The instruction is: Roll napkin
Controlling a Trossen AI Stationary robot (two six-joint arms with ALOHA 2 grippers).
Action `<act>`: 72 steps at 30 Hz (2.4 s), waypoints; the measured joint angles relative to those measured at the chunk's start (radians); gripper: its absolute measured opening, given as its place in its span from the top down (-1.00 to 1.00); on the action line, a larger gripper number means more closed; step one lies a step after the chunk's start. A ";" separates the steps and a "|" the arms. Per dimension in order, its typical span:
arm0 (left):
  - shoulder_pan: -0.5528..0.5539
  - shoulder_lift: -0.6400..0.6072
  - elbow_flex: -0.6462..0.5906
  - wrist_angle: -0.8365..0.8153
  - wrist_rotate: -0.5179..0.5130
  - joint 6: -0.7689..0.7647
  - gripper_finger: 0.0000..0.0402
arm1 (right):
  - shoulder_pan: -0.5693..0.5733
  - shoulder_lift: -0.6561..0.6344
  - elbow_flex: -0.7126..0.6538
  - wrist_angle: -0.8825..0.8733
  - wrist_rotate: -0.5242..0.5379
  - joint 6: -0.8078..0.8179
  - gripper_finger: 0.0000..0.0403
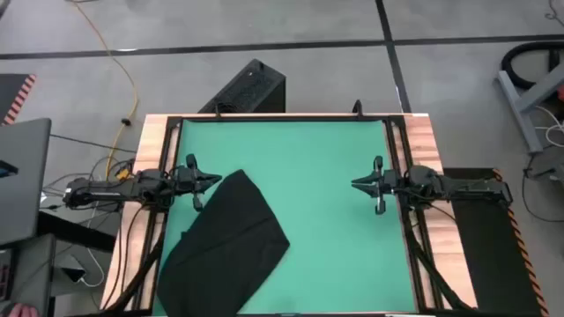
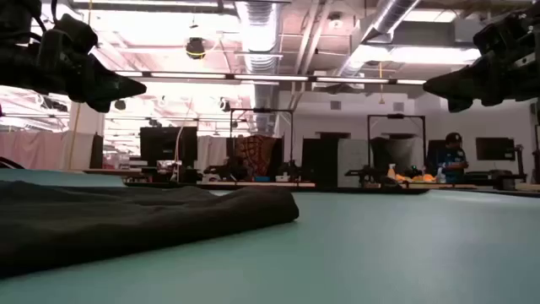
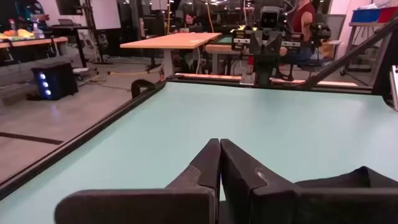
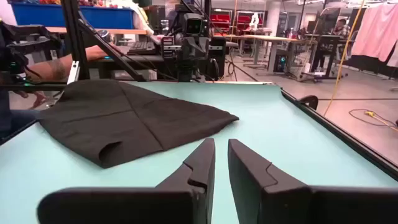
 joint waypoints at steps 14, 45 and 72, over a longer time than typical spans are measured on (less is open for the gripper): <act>0.000 0.000 0.000 0.000 0.000 0.000 1.00 | 0.000 0.000 0.000 0.000 0.000 0.000 0.66; 0.000 0.000 0.000 0.000 0.000 0.000 1.00 | 0.000 0.000 0.000 0.000 0.000 0.000 0.66; 0.000 0.000 0.000 0.013 0.000 -0.009 1.00 | -0.002 0.000 0.000 0.003 0.001 -0.087 0.66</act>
